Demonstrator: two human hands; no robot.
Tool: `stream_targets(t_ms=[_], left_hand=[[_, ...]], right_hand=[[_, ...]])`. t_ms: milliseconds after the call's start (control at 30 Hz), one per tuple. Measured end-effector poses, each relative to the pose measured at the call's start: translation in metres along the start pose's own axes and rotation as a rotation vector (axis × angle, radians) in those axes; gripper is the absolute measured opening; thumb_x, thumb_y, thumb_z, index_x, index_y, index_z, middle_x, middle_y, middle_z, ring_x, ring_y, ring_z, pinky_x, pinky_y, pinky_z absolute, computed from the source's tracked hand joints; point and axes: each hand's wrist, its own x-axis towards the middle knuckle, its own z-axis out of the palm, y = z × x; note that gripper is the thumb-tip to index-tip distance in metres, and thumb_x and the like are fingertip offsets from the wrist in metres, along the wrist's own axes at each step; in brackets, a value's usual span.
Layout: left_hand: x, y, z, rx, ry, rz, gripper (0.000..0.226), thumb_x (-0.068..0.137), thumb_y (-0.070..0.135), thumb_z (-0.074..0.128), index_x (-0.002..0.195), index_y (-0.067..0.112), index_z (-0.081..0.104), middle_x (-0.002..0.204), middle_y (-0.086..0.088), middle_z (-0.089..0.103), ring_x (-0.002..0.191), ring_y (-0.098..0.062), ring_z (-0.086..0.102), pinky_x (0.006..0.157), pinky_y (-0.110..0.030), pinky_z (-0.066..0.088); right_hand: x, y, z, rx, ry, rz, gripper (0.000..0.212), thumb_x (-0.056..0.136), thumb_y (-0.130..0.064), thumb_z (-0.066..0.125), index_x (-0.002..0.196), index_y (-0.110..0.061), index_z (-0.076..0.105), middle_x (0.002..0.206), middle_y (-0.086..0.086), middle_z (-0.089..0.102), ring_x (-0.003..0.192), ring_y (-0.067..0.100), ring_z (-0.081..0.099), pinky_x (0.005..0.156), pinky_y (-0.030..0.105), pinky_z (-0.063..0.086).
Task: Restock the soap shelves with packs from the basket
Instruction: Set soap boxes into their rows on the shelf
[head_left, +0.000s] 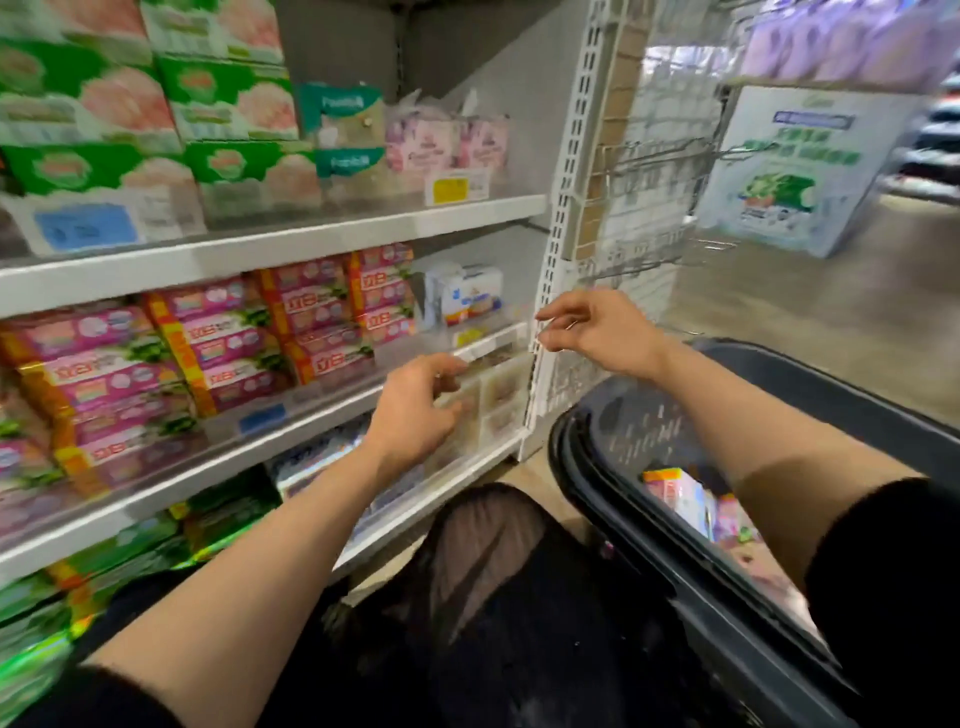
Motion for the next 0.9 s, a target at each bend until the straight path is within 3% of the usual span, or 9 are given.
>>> stream_targets(t_ms=[67, 133, 233, 333, 433, 500, 667, 800, 900], left_hand=[[0.005, 0.041, 0.022, -0.018, -0.1, 0.125, 0.035, 0.083, 0.009, 0.069, 0.118, 0.009, 0.064, 0.118, -0.007, 0.065, 0.105, -0.018, 0.064, 0.091, -0.025, 0.048], [0.007, 0.077, 0.044, -0.042, -0.191, 0.219, 0.035, 0.083, 0.009, 0.071, 0.118, 0.009, 0.064, 0.117, -0.008, 0.064, 0.106, -0.017, 0.062, 0.094, -0.029, 0.048], [0.009, 0.117, 0.082, 0.022, -0.356, 0.336, 0.039, 0.083, 0.012, 0.073, 0.121, 0.009, 0.062, 0.12, -0.01, 0.062, 0.11, -0.019, 0.059, 0.097, -0.032, 0.045], [0.01, 0.138, 0.125, 0.166, -0.514, 0.425, 0.048, 0.081, 0.019, 0.075, 0.125, 0.009, 0.059, 0.118, -0.016, 0.058, 0.113, -0.029, 0.057, 0.095, -0.032, 0.041], [0.011, 0.148, 0.167, 0.307, -0.663, 0.439, 0.058, 0.082, 0.025, 0.074, 0.133, 0.01, 0.051, 0.12, -0.015, 0.052, 0.115, -0.029, 0.052, 0.095, -0.028, 0.034], [0.014, 0.152, 0.191, 0.379, -0.74, 0.429, 0.064, 0.08, 0.028, 0.075, 0.136, 0.01, 0.047, 0.122, -0.015, 0.051, 0.116, -0.03, 0.05, 0.094, -0.028, 0.034], [0.027, 0.157, 0.244, 0.477, -0.825, 0.362, 0.069, 0.08, 0.028, 0.075, 0.136, 0.004, 0.043, 0.129, -0.018, 0.05, 0.122, -0.032, 0.047, 0.098, -0.034, 0.039], [0.053, 0.147, 0.276, 0.404, -0.729, 0.138, 0.059, 0.08, 0.023, 0.075, 0.128, 0.001, 0.05, 0.129, -0.017, 0.056, 0.116, -0.031, 0.054, 0.094, -0.036, 0.047], [0.071, 0.136, 0.297, 0.428, -0.698, -0.005, 0.056, 0.081, 0.023, 0.074, 0.128, 0.003, 0.052, 0.127, -0.016, 0.058, 0.114, -0.031, 0.056, 0.089, -0.032, 0.048]], right_hand=[[-0.031, 0.026, -0.043, -0.05, 0.081, 0.039, 0.019, 0.083, -0.007, 0.072, 0.101, -0.008, 0.068, 0.087, 0.015, 0.068, 0.083, 0.022, 0.065, 0.085, 0.038, 0.055], [-0.068, 0.055, -0.077, -0.107, 0.128, 0.112, 0.015, 0.082, -0.005, 0.071, 0.095, -0.011, 0.067, 0.082, 0.012, 0.068, 0.075, 0.015, 0.065, 0.079, 0.042, 0.054], [-0.122, 0.099, -0.108, -0.212, 0.128, 0.243, 0.018, 0.08, 0.001, 0.071, 0.098, -0.002, 0.069, 0.085, 0.013, 0.07, 0.066, 0.003, 0.064, 0.076, 0.035, 0.053], [-0.167, 0.136, -0.12, -0.294, 0.115, 0.351, 0.025, 0.079, -0.006, 0.074, 0.103, 0.0, 0.071, 0.098, 0.014, 0.072, 0.087, 0.015, 0.063, 0.088, 0.034, 0.049], [-0.2, 0.168, -0.125, -0.315, 0.072, 0.469, 0.025, 0.079, -0.014, 0.076, 0.102, -0.005, 0.071, 0.095, 0.01, 0.073, 0.083, 0.013, 0.061, 0.076, 0.024, 0.044], [-0.213, 0.189, -0.125, -0.287, 0.058, 0.534, 0.027, 0.08, -0.014, 0.075, 0.102, 0.0, 0.069, 0.094, 0.015, 0.073, 0.081, 0.018, 0.064, 0.075, 0.025, 0.045], [-0.217, 0.236, -0.112, -0.339, 0.01, 0.672, 0.038, 0.08, -0.017, 0.072, 0.112, 0.002, 0.065, 0.108, 0.017, 0.069, 0.103, 0.029, 0.062, 0.09, 0.035, 0.047], [-0.202, 0.268, -0.095, -0.351, -0.044, 0.73, 0.049, 0.08, -0.025, 0.074, 0.122, -0.005, 0.059, 0.12, 0.012, 0.064, 0.11, 0.027, 0.059, 0.09, 0.03, 0.046], [-0.182, 0.282, -0.085, -0.371, -0.001, 0.716, 0.049, 0.083, -0.033, 0.071, 0.12, -0.004, 0.057, 0.119, 0.012, 0.061, 0.109, 0.03, 0.057, 0.092, 0.038, 0.047]])
